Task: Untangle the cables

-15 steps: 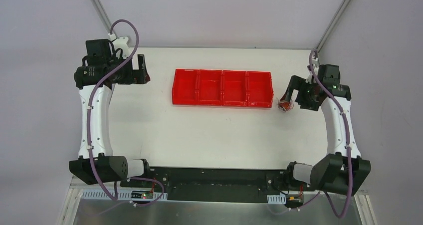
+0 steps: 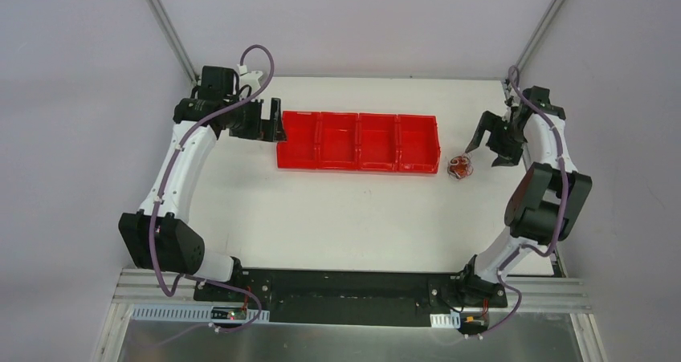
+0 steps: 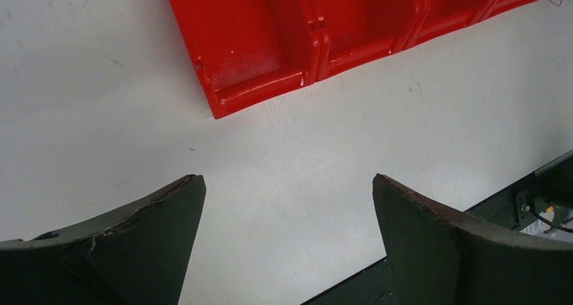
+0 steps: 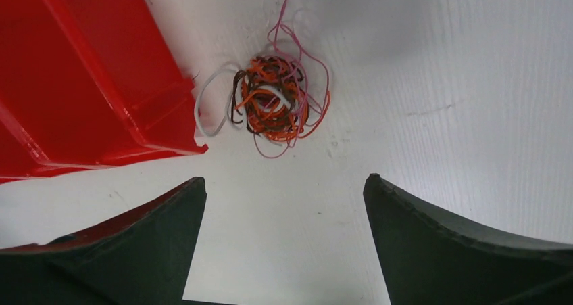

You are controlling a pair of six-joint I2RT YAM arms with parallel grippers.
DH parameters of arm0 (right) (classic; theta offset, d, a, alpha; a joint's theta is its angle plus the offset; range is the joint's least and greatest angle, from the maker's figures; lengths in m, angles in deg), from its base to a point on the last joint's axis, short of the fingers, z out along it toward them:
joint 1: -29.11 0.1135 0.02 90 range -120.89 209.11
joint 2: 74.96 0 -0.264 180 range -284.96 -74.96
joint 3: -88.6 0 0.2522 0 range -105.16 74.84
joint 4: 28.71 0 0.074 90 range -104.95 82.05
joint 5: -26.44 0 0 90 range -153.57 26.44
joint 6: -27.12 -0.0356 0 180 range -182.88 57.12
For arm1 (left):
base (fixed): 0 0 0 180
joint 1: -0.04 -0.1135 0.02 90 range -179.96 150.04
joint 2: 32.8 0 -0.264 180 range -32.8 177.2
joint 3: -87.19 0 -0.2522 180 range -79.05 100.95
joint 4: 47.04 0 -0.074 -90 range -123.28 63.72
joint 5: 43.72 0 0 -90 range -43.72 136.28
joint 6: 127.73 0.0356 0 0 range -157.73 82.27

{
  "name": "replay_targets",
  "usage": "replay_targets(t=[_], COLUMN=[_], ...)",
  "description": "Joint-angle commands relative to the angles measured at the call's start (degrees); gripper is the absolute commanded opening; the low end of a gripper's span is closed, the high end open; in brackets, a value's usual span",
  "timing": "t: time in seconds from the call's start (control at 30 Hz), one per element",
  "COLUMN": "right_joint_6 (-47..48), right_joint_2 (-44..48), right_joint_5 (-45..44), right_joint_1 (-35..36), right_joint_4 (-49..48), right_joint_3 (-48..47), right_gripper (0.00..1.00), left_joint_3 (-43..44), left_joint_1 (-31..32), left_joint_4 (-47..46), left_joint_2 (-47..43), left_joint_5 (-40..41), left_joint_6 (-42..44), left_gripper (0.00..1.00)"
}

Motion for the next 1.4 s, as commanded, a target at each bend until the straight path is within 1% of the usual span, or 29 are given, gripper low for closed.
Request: replay_targets(t=[0.0, 0.1, 0.23, 0.33, 0.37, 0.4, 0.47, 0.6, 0.67, 0.7, 0.73, 0.8, 0.93, 1.03, 1.13, 1.2, 1.27, 1.33, 1.37], right_joint_6=[-1.4, -1.5, -1.5, -1.6, -1.6, -1.4, 0.0, 3.4, 6.0, 7.4, 8.4, 10.5, 11.0, 8.2, 4.7, 2.7, 0.4, -0.1, 0.7], right_joint_2=[-6.5, -10.9, -14.4, -16.1, -16.7, -17.2, -16.8, -8.7, -3.2, -0.9, 1.6, 5.9, 10.1, 12.2, 13.8, 14.2, 13.8, 12.3, 11.3], right_joint_5=[0.4, 1.7, 2.3, 5.1, 6.1, 7.0, 8.5, 10.3, 10.8, 10.9, 11.1, 14.7, 27.5, 32.8, 36.6, 37.8, 36.7, 33.1, 29.8], right_joint_1=[-0.2, -0.1, 0.4, 0.8, 0.9, 1.1, 0.7, -0.9, -1.5, -1.6, -1.5, -1.5, 0.6, 6.3, 14.4, 21.3, 25.6, 29.1, 30.4], right_joint_4=[-0.4, -0.4, -2.2, -3.0, -2.9, -2.1, 0.2, 3.1, 5.7, 6.9, 8.3, 11.8, 18.5, 18.9, 16.0, 13.4, 9.5, 5.8, 4.4], right_joint_3=[-4.6, -5.5, -4.2, -2.2, -1.7, -1.6, -1.5, 0.7, 0.4, 0.0, -0.7, -2.8, -6.6, -6.6, -5.0, -3.7, -1.5, 1.6, 3.2], right_gripper=[0.87, 0.81, 0.76, 0.74, 0.70, 0.65, 0.52, 0.30, 0.13, 0.00, 0.00, 0.00, 0.00, 0.00, 0.00, 0.00, 0.00, 0.00, 0.00], left_joint_3=[-1.9, -3.3, -5.0, -6.3, -6.7, -7.0, -7.4, -8.8, -9.2, -9.4, -9.5, -9.6, -9.8, -10.5, -11.7, -12.9, -14.2, -15.7, -16.5], left_joint_1=[1.0, 1.1, 1.0, 1.0, 1.0, 1.0, 1.0, 1.0, 1.0, 1.0, 1.0, 1.0, 1.0, 1.2, 1.9, 2.8, 3.6, 3.9, 4.1], left_joint_4=[-7.1, -8.3, -8.9, -9.0, -9.1, -9.2, -9.2, -9.3, -9.3, -9.3, -9.2, -9.3, -9.3, -9.3, -9.3, -9.3, -9.3, -9.4, -9.5], left_joint_2=[-0.5, -0.9, -2.0, -2.7, -3.0, -3.3, -4.0, -7.1, -8.8, -9.7, -10.6, -11.9, -14.0, -14.8, -15.0, -14.9, -14.3, -13.2, -12.7], left_joint_5=[-1.7, -2.1, -2.3, -2.8, -3.0, -3.2, -3.7, -4.2, -4.1, -4.3, -4.7, -6.5, -13.8, -19.9, -23.4, -24.1, -23.5, -23.5, -23.4], left_joint_6=[-5.0, -6.0, -6.2, -6.4, -6.7, -6.9, -7.2, -6.7, -6.3, -6.1, -5.8, -5.3, -4.8, -4.9, -5.1, -4.8, -4.8, -5.0, -4.9], left_gripper=[1.00, 1.00, 1.00, 1.00, 1.00, 1.00, 0.94, 0.88, 0.87, 0.87, 0.87, 0.86, 0.86, 0.83, 0.83, 0.83, 0.82, 0.81, 0.80])
